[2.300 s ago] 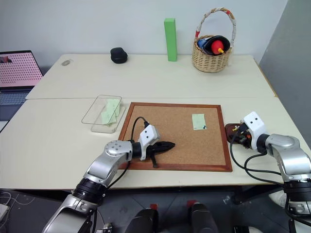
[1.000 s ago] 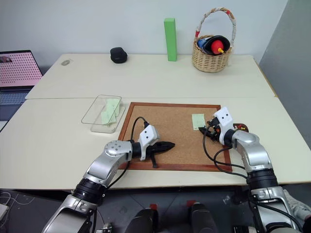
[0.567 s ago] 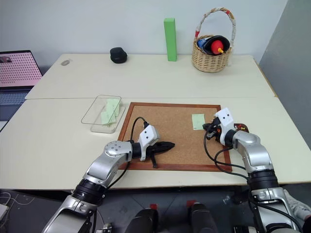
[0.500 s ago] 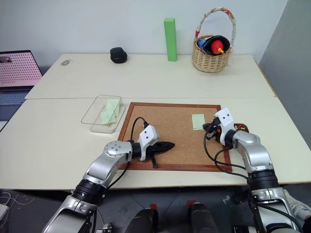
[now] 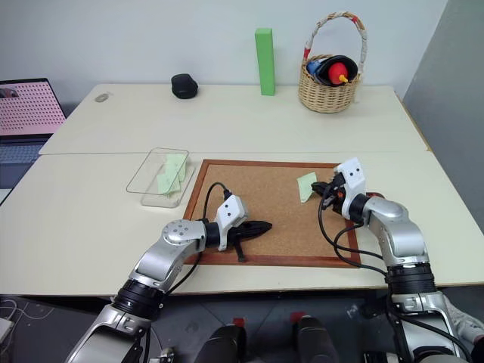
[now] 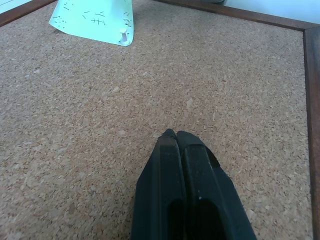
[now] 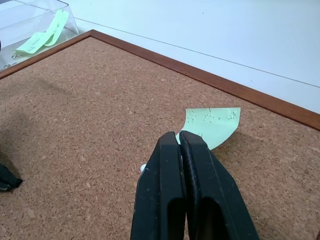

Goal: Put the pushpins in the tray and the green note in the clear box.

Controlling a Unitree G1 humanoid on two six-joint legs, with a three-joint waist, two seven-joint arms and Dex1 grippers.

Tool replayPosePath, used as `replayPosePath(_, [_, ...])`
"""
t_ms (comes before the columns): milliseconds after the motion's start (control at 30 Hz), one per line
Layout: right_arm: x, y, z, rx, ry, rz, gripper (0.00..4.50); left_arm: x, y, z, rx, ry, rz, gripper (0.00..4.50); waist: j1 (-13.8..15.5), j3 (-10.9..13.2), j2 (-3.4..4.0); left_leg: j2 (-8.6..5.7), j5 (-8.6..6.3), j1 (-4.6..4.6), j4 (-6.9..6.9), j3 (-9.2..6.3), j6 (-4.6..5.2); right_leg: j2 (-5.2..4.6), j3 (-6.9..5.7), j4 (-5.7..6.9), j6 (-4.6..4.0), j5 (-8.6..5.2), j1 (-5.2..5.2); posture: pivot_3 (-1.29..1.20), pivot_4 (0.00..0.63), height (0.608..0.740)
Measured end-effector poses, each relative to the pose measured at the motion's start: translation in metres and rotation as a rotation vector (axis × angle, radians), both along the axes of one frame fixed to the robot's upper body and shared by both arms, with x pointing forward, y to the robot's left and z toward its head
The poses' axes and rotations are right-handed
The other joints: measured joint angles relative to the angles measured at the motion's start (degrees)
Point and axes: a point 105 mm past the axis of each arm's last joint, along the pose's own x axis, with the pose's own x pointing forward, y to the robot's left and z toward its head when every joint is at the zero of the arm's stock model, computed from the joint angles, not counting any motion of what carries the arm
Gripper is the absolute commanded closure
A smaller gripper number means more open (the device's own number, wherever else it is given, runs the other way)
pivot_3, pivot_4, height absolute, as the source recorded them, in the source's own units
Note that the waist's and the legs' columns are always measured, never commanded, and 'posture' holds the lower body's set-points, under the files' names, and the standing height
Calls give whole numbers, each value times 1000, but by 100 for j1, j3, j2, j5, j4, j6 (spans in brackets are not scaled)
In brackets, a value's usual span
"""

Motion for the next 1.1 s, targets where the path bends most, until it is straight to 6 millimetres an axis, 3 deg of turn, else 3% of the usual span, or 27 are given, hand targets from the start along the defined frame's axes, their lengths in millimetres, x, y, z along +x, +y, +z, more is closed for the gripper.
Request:
replayPosePath(333, [-11, -32, 15, -20, -20, -57, 4461, -2, -2, 0, 5, -5, -4, 4500, 6, 0, 0, 0, 0, -2, -4, 0, 0, 0, -1, -3, -2, -2, -1, 0, 150, 740])
replayPosePath(500, [-30, -72, 2, -90, 56, -134, 4461, -3, -2, -1, 7, -5, -9, 4500, 17, 0, -1, -1, -1, -4, -5, 2, 0, -2, 0, -8, -1, -3, 0, 0, 150, 740])
replayPosePath(833, [-33, -102, -19, -129, 126, -248, 4461, -1, -2, -2, 14, -12, -16, 4500, 9, 0, -1, -2, -1, -2, -1, 4, 1, -1, 3, -6, -26, -18, 1, 0, 150, 740])
replayPosePath(1100, [-29, -119, -29, -177, 148, -326, 2938, -1, -2, -2, 16, -13, -17, 4500, 11, 0, 0, -2, -1, -1, -1, 5, 1, -1, 3, -6, -25, -17, 1, 0, 150, 740])
